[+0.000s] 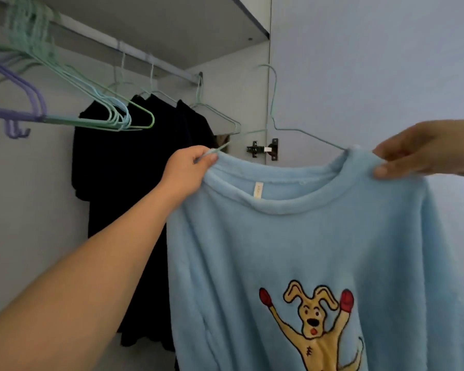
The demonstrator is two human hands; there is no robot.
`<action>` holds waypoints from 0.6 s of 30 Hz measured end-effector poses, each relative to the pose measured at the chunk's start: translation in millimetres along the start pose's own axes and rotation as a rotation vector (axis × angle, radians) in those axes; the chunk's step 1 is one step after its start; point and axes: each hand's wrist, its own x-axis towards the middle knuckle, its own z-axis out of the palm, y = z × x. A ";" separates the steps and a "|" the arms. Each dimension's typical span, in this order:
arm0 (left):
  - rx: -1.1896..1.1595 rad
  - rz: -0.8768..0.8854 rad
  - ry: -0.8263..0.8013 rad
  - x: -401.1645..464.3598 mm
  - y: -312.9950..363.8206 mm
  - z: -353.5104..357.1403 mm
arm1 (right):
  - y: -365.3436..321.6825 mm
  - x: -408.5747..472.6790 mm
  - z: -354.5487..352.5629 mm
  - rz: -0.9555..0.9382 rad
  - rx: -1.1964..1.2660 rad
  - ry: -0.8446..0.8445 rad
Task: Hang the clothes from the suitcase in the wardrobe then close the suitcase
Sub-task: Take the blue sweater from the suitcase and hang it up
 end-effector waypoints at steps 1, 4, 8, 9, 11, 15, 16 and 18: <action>-0.014 -0.020 0.008 0.9 -6.4 -4.9 | -1.5 3.5 1.5 0.022 -0.074 0.006; -0.025 -0.073 0.057 8.1 -21.8 -15.9 | -16.3 22.2 18.9 -0.065 0.039 0.152; 0.003 -0.220 0.054 25.1 -33.8 -28.0 | -51.9 47.4 44.8 -0.199 0.113 0.389; -0.007 -0.289 0.047 29.9 -35.1 -30.2 | -61.0 53.9 50.7 -0.236 0.021 0.440; -0.053 -0.399 0.120 39.1 -36.7 -34.8 | -78.0 68.7 65.2 -0.306 -0.190 0.531; -0.436 -0.471 0.420 50.6 -39.3 -47.9 | -98.7 103.1 94.0 -0.391 -0.404 0.608; -0.566 -0.447 0.437 54.0 -42.6 -51.6 | -99.3 112.5 100.0 -0.389 -0.429 0.613; -0.723 -0.377 0.422 58.5 -48.6 -60.0 | -96.1 132.0 111.1 -0.377 -0.416 0.619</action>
